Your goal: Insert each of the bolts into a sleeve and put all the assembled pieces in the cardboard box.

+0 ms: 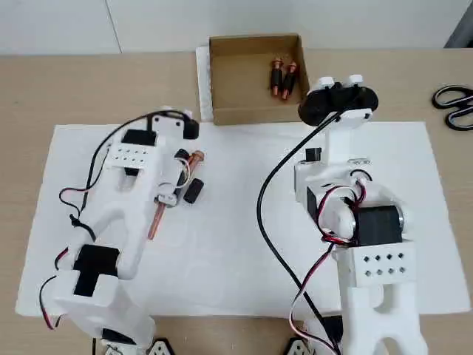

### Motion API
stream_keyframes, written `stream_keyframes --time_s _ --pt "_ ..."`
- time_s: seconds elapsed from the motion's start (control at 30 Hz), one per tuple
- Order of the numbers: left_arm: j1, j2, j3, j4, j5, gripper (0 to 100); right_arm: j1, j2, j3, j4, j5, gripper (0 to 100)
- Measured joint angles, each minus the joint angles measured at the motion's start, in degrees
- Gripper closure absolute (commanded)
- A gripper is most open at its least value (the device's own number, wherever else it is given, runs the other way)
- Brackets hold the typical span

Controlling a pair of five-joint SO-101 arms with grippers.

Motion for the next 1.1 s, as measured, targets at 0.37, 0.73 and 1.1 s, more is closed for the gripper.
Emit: stream_keyframes --time_s 0.37,0.73,1.1 --pt "0.0 0.0 -21.2 12.9 0.0 99 0.0 -7.3 0.0 -1.0 0.0 99.5" --pt "1.1 0.0 -27.6 14.6 0.0 99 0.1 -13.2 0.0 -2.8 2.4 99.5" --pt "8.1 0.0 -27.6 14.5 3.5 99 -2.9 -40.2 7.2 -3.7 16.9 99.5"
